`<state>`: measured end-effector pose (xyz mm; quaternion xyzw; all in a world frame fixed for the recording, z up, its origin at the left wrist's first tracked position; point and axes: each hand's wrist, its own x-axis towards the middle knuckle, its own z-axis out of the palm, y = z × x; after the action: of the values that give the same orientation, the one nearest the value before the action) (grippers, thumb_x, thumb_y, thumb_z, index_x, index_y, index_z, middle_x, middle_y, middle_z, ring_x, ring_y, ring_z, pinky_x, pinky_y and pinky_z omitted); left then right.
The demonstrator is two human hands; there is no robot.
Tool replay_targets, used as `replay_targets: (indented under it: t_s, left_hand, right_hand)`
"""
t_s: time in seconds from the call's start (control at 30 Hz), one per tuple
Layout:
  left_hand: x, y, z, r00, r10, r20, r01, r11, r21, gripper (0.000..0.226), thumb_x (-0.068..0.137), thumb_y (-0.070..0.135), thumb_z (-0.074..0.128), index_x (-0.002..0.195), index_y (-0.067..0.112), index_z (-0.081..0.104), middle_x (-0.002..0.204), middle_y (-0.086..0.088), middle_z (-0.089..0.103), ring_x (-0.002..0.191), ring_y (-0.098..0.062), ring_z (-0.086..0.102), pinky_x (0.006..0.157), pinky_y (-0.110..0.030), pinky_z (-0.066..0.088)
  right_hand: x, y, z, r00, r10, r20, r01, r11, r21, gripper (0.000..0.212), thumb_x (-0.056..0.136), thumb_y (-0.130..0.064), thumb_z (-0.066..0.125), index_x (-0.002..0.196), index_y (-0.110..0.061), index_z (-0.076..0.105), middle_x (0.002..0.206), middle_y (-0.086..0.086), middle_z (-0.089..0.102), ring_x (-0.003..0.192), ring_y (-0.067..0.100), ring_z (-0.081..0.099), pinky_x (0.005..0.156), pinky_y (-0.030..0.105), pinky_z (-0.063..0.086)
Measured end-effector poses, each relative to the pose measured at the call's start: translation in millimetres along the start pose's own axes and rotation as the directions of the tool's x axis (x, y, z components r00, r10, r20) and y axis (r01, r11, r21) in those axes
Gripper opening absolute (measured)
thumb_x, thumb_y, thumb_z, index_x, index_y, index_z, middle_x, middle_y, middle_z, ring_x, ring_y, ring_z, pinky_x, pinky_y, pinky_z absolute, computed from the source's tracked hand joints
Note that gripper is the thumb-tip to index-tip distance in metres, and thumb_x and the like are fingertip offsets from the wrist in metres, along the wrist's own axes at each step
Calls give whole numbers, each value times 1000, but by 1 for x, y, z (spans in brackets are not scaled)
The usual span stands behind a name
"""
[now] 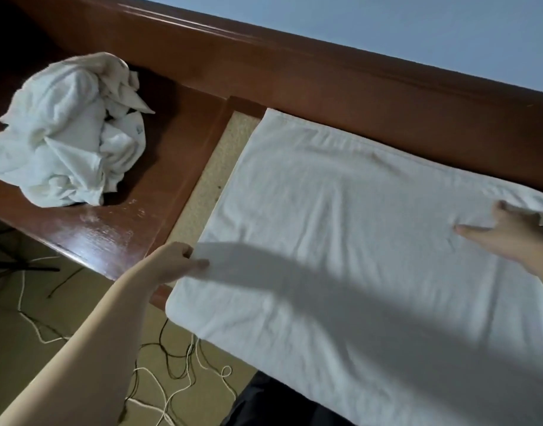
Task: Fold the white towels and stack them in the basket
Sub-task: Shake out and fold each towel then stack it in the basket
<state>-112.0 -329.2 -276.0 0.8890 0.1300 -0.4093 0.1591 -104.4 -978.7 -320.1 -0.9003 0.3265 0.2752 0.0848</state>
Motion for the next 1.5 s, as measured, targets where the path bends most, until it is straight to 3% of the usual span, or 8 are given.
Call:
replay_targets:
  t_s: [0.23,0.33,0.5,0.63,0.73,0.87,1.07,1.5]
  left_hand:
    - [-29,-23,32,857,-267,-441,182,957,-226,20,96,49,57,103,31,63,104,-6,71,97,-32,66,83,-48,60]
    - [-49,37,70,810,-73,-582,21,995,-95,30,100,46,57,123,27,59,125,-9,60,120,-34,50,99,-50,46]
    - [-62,190,161,785,385,-486,-385,917,105,63,91,63,58,143,29,49,151,-3,49,139,-32,44,108,-51,41]
    - [-56,276,227,788,558,-261,-482,822,302,97,85,91,31,165,39,15,175,-1,-7,162,-25,-8,128,-57,-4]
    - [-53,284,243,782,545,-303,-436,825,360,102,82,98,23,166,44,3,174,-2,-17,161,-27,-14,125,-62,-9]
    - [-50,284,248,778,533,-334,-419,835,357,101,82,98,22,165,45,1,174,0,-16,161,-26,-14,125,-61,-11]
    - [-51,285,249,766,535,-356,-419,836,355,100,83,96,30,165,44,5,175,-1,-13,161,-25,-13,127,-61,-6]
    - [-54,285,249,750,539,-384,-432,838,333,101,82,96,35,164,45,7,175,1,-11,161,-23,-11,127,-58,-7]
  right_hand:
    - [-29,-12,-2,1000,-9,-19,10,998,59,136,60,-98,57,165,-24,11,168,26,15,151,52,22,120,57,26]
    - [-37,-13,-7,999,-5,-42,6,1000,25,120,77,-85,60,167,-23,11,167,27,16,151,48,25,120,48,29]
    - [-45,5,-5,998,-53,-46,64,956,288,94,88,-69,68,164,-28,29,166,13,30,152,33,32,122,41,34]
    - [-38,51,-11,962,-38,-272,156,891,426,51,99,-39,67,145,-19,58,140,12,56,127,31,58,100,37,47]
    - [-24,82,-16,909,137,-394,48,904,425,48,98,-34,66,139,-10,59,134,20,58,123,40,56,99,45,47]
    - [10,106,-16,907,350,-234,-171,814,555,56,98,-48,62,129,-1,62,129,21,67,119,41,63,96,43,51]
    - [29,111,-17,906,416,-77,-224,626,747,29,96,-32,68,113,-9,65,87,5,63,81,29,64,71,36,53]
    - [-12,128,-11,948,308,-76,-174,705,688,40,95,-38,64,122,-8,62,92,9,69,74,23,65,61,35,53]
